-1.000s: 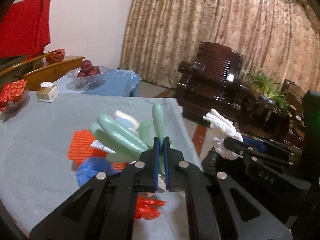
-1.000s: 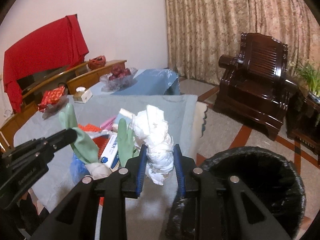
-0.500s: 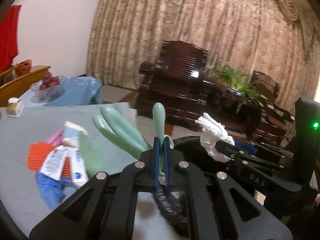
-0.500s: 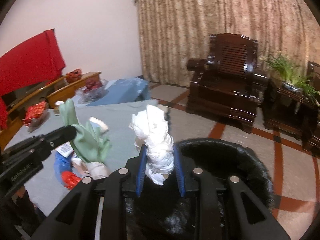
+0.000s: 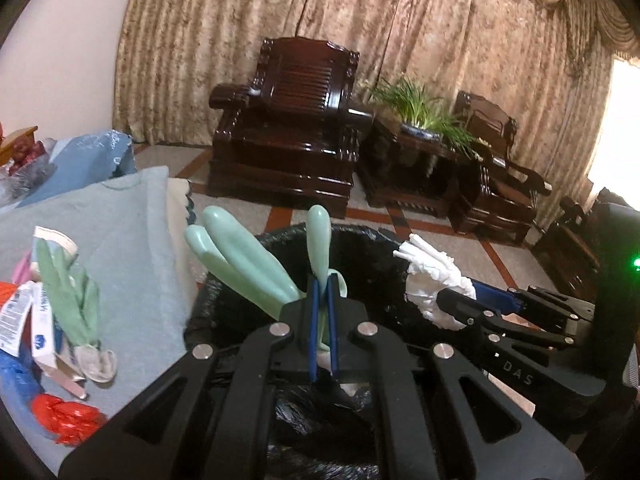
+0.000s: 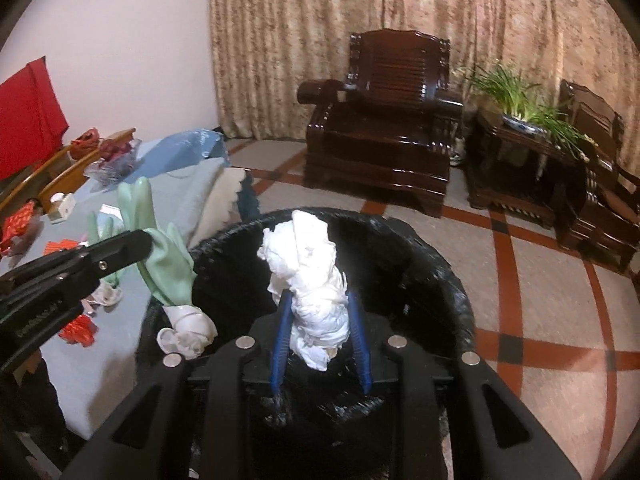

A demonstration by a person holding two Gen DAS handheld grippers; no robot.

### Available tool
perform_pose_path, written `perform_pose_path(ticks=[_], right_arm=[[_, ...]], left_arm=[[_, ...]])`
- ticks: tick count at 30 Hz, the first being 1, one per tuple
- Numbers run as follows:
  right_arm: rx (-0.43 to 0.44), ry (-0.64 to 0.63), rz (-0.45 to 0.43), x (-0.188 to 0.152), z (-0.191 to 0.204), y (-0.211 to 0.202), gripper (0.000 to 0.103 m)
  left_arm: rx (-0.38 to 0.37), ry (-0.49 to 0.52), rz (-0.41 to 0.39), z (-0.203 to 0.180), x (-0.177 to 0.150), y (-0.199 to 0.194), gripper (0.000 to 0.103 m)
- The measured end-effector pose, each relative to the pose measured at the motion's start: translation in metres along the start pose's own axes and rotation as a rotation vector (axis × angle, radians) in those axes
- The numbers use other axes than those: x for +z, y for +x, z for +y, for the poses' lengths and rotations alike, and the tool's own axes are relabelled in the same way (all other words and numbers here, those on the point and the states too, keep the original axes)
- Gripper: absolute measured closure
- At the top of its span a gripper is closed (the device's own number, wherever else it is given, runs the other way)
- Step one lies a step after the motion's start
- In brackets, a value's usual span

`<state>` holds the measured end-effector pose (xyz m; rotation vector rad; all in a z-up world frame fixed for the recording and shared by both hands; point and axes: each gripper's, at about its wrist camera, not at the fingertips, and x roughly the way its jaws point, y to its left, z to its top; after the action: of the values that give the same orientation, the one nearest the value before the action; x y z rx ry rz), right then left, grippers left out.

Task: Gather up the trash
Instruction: 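Drop the white tissue into the bin with the right tool while the left tool grasps a green glove, then return the right tool to the pile and grasp the green glove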

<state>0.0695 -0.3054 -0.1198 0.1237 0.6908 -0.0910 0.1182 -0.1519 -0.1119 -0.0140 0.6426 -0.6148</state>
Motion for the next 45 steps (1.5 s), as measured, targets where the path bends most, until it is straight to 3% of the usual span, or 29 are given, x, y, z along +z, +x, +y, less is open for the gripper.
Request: perform_pose_path(ticks=[5, 8, 10, 13, 17, 20, 24, 28, 37, 45], right_arm=[[-0.023, 0.004, 0.018, -0.005, -0.006, 0.004, 0.066], [-0.033, 0.012, 0.029, -0.007, -0.009, 0.006, 0.056], [-0.039, 0.014, 0.029, -0.010, -0.010, 0.005, 0.051], [-0.043, 0.014, 0.025, -0.010, -0.008, 0.003, 0.042], [-0.044, 0.007, -0.004, -0.007, -0.001, -0.002, 0.016], [-0.027, -0.007, -0.031, -0.003, 0.009, -0.004, 0.009], [0.029, -0.023, -0.064, 0.005, 0.030, -0.007, 0.007], [0.094, -0.056, -0.096, 0.014, 0.059, -0.007, 0.006], [0.243, -0.163, -0.131, 0.032, 0.142, 0.012, 0.006], [0.299, -0.205, -0.060, 0.031, 0.203, 0.055, 0.007]], left_arm=[[-0.028, 0.008, 0.040, -0.002, -0.006, 0.012, 0.097], [-0.036, -0.006, 0.050, 0.002, -0.007, 0.014, 0.089], [-0.038, -0.013, 0.046, 0.006, -0.008, 0.011, 0.076], [-0.024, -0.022, 0.035, 0.013, -0.008, 0.006, 0.067], [0.021, -0.035, 0.004, 0.022, -0.006, -0.007, 0.048], [0.072, -0.039, -0.033, 0.032, -0.005, -0.025, 0.036], [0.156, -0.054, -0.082, 0.053, -0.006, -0.052, 0.024], [0.261, -0.077, -0.121, 0.081, -0.008, -0.086, 0.020], [0.474, -0.156, -0.140, 0.150, -0.013, -0.131, 0.015], [0.587, -0.202, -0.116, 0.197, -0.028, -0.139, 0.015]])
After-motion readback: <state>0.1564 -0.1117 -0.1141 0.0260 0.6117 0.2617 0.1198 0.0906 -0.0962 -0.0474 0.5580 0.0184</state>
